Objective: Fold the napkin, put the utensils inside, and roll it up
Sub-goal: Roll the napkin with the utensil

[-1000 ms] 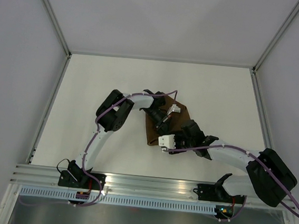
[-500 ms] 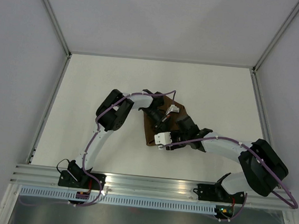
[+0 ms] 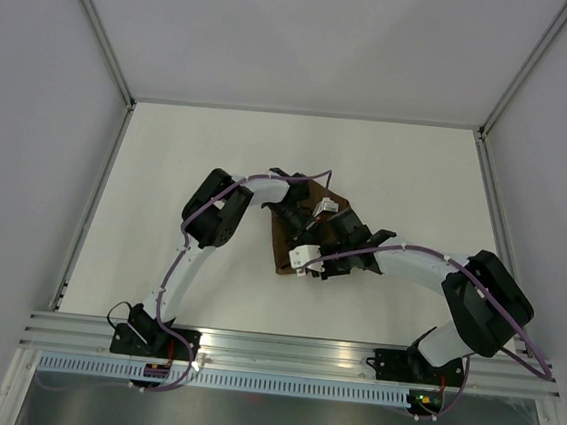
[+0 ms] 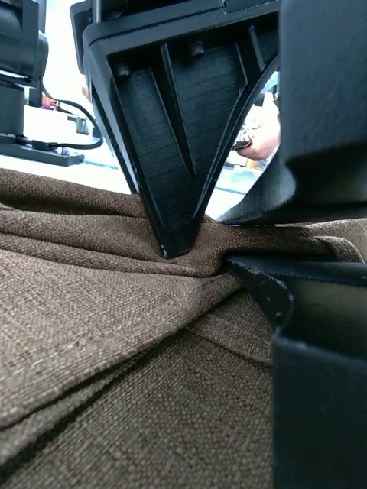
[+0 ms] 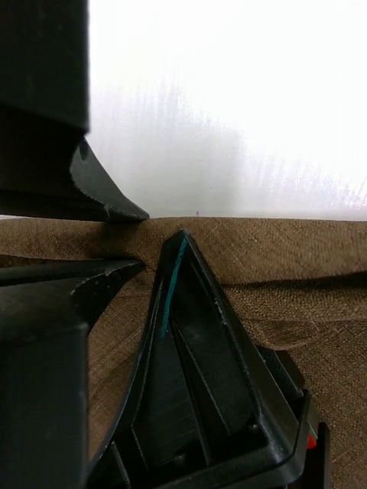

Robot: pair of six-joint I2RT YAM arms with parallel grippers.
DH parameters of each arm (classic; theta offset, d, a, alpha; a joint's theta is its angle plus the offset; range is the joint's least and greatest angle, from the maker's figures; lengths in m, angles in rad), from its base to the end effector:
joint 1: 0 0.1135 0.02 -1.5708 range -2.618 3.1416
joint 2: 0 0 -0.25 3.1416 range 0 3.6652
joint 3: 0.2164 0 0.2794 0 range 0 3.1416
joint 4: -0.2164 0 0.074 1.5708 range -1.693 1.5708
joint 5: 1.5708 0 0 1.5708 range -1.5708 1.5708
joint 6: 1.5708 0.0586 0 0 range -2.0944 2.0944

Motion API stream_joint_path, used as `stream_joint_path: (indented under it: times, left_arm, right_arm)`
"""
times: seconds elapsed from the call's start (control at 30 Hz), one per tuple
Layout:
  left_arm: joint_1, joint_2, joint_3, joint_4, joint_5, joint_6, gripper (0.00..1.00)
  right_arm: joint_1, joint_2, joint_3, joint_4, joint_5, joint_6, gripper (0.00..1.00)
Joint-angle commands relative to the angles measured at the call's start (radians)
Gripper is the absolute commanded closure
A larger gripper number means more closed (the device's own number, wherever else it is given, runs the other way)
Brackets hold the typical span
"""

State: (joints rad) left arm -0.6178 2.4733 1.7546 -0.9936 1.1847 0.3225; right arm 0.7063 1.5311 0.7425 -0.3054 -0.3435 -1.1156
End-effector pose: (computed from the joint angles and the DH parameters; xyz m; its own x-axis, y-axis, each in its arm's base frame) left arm 0.3334 -0.3035 0.0388 -0.7300 0.6652 -0.1569 0.3616 0.1812 -0.9145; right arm 0.2187 0.2125 0.0972 0.3573 -0.8068 -0.4705 -0.9275 -0.2471 -0.2807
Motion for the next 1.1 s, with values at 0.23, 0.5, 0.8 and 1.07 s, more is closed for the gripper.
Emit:
stream_joint_path:
  times: [0.23, 0.5, 0.8, 1.07]
  left_arm:
    - [0.013, -0.111, -0.039, 0.160, -0.128, -0.069, 0.62]
    - [0.046, -0.269, -0.213, 0.482, -0.174, -0.259, 0.62]
    - [0.082, -0.473, -0.423, 0.828, -0.334, -0.439, 0.65]
    - [0.101, -0.706, -0.735, 1.202, -0.634, -0.539, 0.73]
  right_arm:
    - [-0.125, 0.192, 0.129, -0.357, -0.181, -0.029, 0.86]
    - [-0.168, 0.290, 0.204, -0.474, -0.255, -0.085, 0.90]
    - [-0.248, 0.443, 0.340, -0.673, -0.327, -0.193, 0.97]
    - [-0.295, 0.586, 0.469, -0.830, -0.348, -0.248, 0.97]
